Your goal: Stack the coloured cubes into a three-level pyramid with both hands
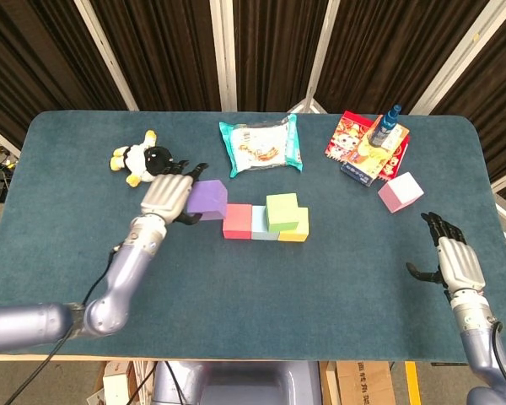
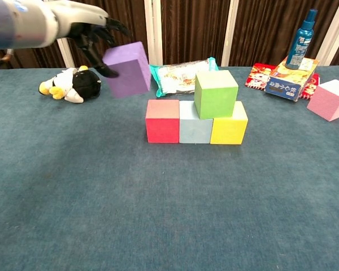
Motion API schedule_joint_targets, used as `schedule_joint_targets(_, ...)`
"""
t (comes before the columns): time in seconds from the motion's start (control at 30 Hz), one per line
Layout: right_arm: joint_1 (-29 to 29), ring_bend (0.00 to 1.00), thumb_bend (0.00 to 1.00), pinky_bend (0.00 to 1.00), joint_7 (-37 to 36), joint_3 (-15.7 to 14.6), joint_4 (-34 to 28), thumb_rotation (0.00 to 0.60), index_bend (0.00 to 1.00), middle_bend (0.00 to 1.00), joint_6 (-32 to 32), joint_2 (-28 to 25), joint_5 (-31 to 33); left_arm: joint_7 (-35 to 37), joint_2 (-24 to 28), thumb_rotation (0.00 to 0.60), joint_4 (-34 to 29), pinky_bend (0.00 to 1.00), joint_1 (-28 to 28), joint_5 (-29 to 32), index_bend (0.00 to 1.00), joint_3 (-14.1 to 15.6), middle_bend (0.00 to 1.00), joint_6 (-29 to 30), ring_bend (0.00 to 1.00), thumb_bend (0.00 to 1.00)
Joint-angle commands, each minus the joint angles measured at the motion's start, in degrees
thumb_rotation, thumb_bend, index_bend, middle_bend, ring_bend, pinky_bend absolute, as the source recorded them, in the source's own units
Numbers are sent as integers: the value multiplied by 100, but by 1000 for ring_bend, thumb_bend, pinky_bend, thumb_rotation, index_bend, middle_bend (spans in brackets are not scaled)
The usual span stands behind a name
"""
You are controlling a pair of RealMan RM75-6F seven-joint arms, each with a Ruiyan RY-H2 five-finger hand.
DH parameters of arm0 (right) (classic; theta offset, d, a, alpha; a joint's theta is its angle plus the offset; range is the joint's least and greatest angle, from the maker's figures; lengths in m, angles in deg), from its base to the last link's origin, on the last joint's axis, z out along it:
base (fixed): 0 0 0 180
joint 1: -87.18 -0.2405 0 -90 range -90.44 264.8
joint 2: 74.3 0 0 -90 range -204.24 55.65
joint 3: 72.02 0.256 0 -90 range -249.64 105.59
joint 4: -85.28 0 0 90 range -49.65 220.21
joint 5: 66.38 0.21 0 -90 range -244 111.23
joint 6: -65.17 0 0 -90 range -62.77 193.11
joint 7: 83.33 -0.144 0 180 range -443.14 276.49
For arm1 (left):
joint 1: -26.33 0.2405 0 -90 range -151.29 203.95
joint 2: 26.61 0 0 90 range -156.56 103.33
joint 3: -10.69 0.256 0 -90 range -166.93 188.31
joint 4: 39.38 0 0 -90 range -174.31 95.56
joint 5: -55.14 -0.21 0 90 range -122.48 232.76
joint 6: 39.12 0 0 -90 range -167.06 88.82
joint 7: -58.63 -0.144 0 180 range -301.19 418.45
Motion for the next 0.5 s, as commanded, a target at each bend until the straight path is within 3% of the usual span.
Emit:
schedule_joint_targets(0.03,2,0,313,0,-45,16,26,600,0,0,-41,4,29,-186,-270,600,312,75,-308,269,93,6,366,-73,49,413)
schedule_joint_targets(0.5,3,0,312,0,-267,95,125,600,0,0,-234,12,149,-504,-919,600,964,76,-1056,737,93,136,375,-116,49,413)
